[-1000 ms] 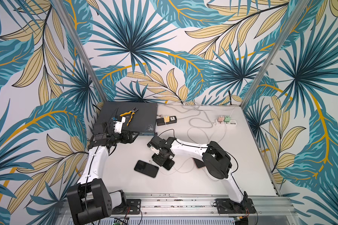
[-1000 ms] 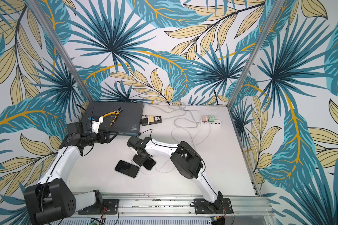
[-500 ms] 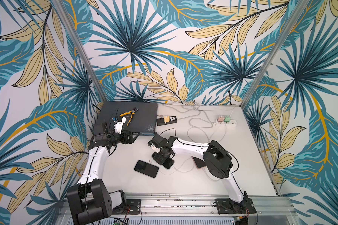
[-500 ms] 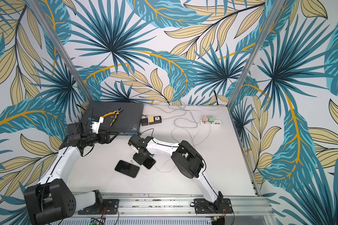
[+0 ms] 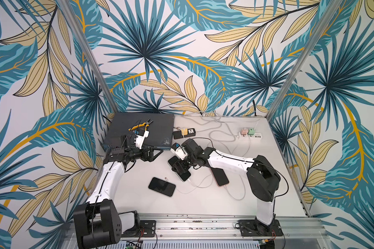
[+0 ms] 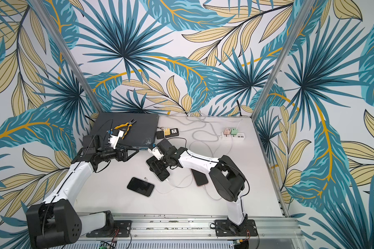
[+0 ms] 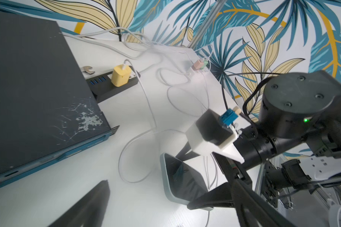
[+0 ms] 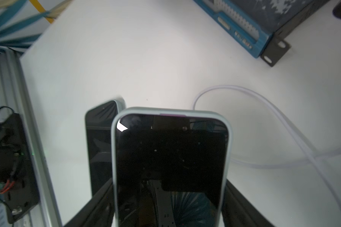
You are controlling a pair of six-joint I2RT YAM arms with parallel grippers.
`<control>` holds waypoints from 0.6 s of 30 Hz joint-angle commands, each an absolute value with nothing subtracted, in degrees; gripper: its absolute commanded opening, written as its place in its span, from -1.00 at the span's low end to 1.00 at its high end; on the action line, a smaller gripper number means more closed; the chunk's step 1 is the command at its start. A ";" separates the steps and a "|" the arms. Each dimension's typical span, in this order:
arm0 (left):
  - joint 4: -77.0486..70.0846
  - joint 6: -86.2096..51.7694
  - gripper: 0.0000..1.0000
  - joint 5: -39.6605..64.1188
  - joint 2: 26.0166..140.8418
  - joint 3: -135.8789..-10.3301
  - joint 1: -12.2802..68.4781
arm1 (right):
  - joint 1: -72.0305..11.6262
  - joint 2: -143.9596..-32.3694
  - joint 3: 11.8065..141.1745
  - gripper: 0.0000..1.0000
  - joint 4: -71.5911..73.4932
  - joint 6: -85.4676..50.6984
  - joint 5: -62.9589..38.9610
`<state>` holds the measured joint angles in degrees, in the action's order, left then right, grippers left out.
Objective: Unplug the charging cable from the phone
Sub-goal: Pick up the phone at the center of the board.
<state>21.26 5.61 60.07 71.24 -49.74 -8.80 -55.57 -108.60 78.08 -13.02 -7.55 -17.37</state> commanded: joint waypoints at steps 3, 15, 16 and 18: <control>23.25 7.38 1.00 67.10 70.19 -50.11 -6.55 | -53.38 -103.19 70.94 0.13 3.57 -13.90 -28.55; 28.26 9.59 1.00 75.65 70.05 -52.06 -3.38 | -49.74 -97.86 59.44 0.13 25.68 -25.28 -38.36; 27.94 9.54 1.00 76.34 70.05 -51.93 -3.08 | -49.48 -97.50 58.55 0.13 27.78 -26.29 -38.85; 26.62 8.80 1.00 77.47 70.00 -51.27 -2.44 | -49.15 -96.83 57.31 0.13 31.09 -27.66 -40.02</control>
<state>27.05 8.43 73.38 71.22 -50.63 -3.22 -49.65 -99.92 59.02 18.96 -23.16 -35.29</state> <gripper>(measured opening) 0.999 0.787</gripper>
